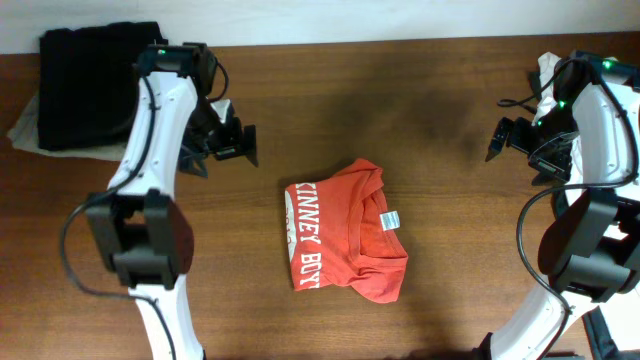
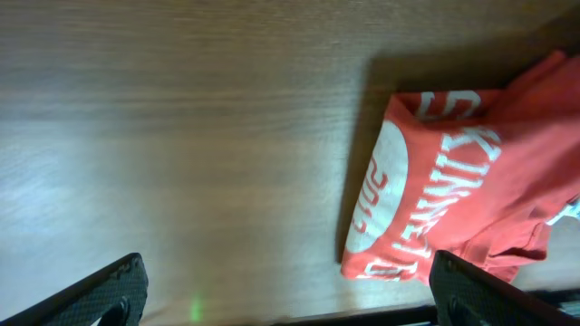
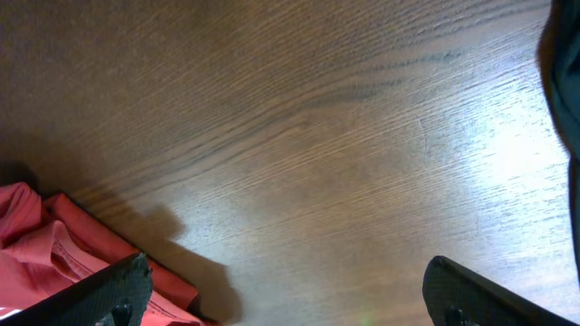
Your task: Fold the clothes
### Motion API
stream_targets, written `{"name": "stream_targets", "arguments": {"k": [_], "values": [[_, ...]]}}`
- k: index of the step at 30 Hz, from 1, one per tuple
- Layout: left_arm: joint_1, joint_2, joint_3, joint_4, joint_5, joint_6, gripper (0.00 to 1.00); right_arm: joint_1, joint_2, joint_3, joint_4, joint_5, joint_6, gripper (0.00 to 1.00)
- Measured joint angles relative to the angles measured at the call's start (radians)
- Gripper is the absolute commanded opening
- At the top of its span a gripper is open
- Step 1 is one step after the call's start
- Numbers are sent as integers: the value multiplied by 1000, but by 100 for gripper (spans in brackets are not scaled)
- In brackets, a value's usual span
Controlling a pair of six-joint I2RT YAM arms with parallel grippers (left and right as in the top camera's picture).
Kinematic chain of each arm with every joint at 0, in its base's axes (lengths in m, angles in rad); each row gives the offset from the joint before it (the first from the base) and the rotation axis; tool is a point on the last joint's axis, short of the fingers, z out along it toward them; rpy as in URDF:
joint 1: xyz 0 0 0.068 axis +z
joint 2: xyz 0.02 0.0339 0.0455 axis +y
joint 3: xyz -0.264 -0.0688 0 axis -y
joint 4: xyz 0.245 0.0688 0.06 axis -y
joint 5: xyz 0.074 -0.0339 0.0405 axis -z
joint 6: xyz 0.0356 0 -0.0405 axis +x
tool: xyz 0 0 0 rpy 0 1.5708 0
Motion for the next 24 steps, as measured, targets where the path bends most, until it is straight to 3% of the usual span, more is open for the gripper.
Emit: {"name": "stream_targets", "arguments": {"k": [3, 5, 6, 9, 13, 17, 20, 24], "values": [[0, -200, -135, 36, -78, -50, 99, 0, 0, 0, 2, 0, -1, 99], [0, -349, -400, 235, -92, -76, 99, 0, 0, 1, 0, 0, -1, 99], [0, -436, -603, 407, -74, -85, 99, 0, 0, 1, 2, -1, 0, 99], [0, -553, -989, 768, 147, -102, 99, 0, 0, 2, 0, 0, -1, 99], [-2, -558, -1127, 910, 352, -114, 98, 0, 0, 2, 0, 0, -1, 99], [-24, -550, -1132, 943, 402, -117, 97, 0, 0, 2, 0, 0, -1, 99], [-55, -476, -1132, 963, 401, -144, 80, 0, 0, 2, 0, 0, -1, 99], [-62, -390, -1134, 990, 411, -162, 80, 0, 0, 2, 0, 0, 0, 99]]}}
